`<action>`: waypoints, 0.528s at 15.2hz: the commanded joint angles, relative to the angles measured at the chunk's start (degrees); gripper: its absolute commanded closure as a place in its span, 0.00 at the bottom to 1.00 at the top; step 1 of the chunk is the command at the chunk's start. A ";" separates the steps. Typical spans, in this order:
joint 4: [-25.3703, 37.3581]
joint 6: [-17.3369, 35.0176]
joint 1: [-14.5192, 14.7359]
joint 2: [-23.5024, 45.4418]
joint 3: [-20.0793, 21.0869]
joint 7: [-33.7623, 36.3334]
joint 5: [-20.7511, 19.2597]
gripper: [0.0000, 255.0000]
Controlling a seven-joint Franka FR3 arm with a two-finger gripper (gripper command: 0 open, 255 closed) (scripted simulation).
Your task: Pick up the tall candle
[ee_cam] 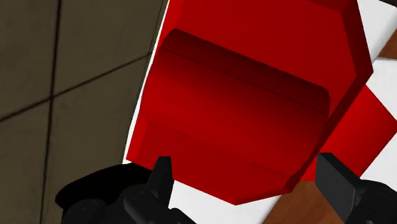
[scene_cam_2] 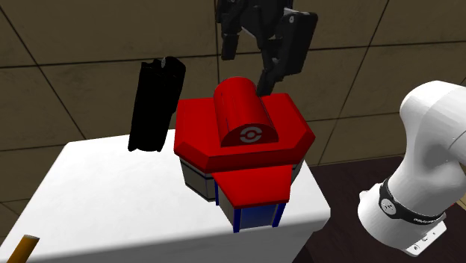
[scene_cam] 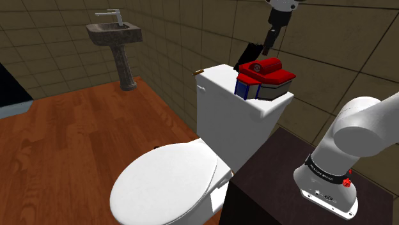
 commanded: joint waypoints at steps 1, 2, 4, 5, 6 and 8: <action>1.21 3.23 0.52 2.46 -2.48 -4.17 -0.34 0.00; 2.11 4.76 0.89 4.00 -3.68 -6.15 -0.26 0.00; 4.19 7.66 1.76 7.24 -6.08 -10.18 0.26 0.00; 5.36 9.03 2.23 8.95 -7.27 -12.27 0.72 0.00; 6.61 10.33 2.72 10.70 -8.45 -14.40 1.32 0.00; 9.40 12.72 3.80 14.36 -10.80 -18.81 2.95 0.00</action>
